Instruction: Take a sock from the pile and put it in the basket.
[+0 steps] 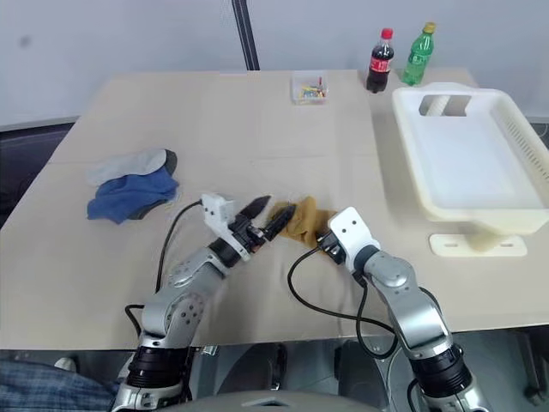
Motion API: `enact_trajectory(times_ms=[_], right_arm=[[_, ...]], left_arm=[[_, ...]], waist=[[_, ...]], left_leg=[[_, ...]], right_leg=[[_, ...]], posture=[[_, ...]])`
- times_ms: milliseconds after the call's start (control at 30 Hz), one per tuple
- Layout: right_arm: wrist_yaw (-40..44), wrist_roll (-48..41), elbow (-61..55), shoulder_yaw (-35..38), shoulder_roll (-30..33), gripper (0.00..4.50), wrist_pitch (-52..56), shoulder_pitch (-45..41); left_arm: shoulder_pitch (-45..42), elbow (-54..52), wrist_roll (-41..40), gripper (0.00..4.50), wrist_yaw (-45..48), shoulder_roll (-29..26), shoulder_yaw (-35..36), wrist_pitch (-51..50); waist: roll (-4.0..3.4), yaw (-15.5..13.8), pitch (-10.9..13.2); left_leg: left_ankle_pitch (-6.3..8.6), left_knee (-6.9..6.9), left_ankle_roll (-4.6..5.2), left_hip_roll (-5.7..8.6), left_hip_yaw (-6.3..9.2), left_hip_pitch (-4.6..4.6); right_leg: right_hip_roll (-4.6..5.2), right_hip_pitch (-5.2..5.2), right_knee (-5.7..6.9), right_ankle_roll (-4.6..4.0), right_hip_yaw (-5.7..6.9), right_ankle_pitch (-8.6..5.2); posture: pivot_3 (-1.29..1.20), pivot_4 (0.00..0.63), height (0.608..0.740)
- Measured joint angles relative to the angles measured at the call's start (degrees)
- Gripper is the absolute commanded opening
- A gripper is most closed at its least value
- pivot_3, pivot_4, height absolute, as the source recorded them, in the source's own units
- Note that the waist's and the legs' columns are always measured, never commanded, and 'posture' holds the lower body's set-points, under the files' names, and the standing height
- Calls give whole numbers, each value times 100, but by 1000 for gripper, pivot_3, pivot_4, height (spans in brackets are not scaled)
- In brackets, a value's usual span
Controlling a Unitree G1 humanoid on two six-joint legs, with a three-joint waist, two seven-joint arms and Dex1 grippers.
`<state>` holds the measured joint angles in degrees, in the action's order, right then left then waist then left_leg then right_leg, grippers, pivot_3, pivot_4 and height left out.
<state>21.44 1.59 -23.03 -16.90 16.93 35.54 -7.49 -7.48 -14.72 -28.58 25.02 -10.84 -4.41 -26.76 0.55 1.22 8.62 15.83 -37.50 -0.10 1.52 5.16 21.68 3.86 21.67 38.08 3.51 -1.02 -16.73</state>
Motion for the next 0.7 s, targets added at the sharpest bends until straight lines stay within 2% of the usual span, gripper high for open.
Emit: enact_trajectory(times_ms=[133, 267, 467, 700], right_arm=[[-32, 5, -16, 15, 0, 2727, 2, 36], [-55, 4, -34, 18, -8, 2727, 4, 54], [-74, 5, -46, 46, -46, 2727, 30, 82], [-80, 11, -68, 43, -60, 2727, 41, 97]], left_arm=[[-8, -46, 407, 4479, 36, -572, -31, -53], [175, -200, 188, 4479, 202, -683, 65, -375], [326, -585, 61, 4479, 629, -949, -278, -561], [-19, -387, 891, 4479, 536, -1014, -665, -151]], waist=[[0, -25, 0], [0, -26, 0], [0, -34, 0], [-1, -36, -1]], left_leg=[[-1, 0, -2, -10, 2, -2], [-1, 0, -2, -11, -1, -1], [0, 0, -1, -13, 0, -2], [0, 1, -1, -7, -2, -1]], right_leg=[[-6, 0, 2, 0, 0, 0], [2, 0, 0, 0, -4, 0], [3, -1, 1, 0, -3, 0], [2, 0, 0, 0, -4, 0]], posture=[[0, 150, 740], [0, 150, 740], [0, 150, 740], [0, 150, 740]])
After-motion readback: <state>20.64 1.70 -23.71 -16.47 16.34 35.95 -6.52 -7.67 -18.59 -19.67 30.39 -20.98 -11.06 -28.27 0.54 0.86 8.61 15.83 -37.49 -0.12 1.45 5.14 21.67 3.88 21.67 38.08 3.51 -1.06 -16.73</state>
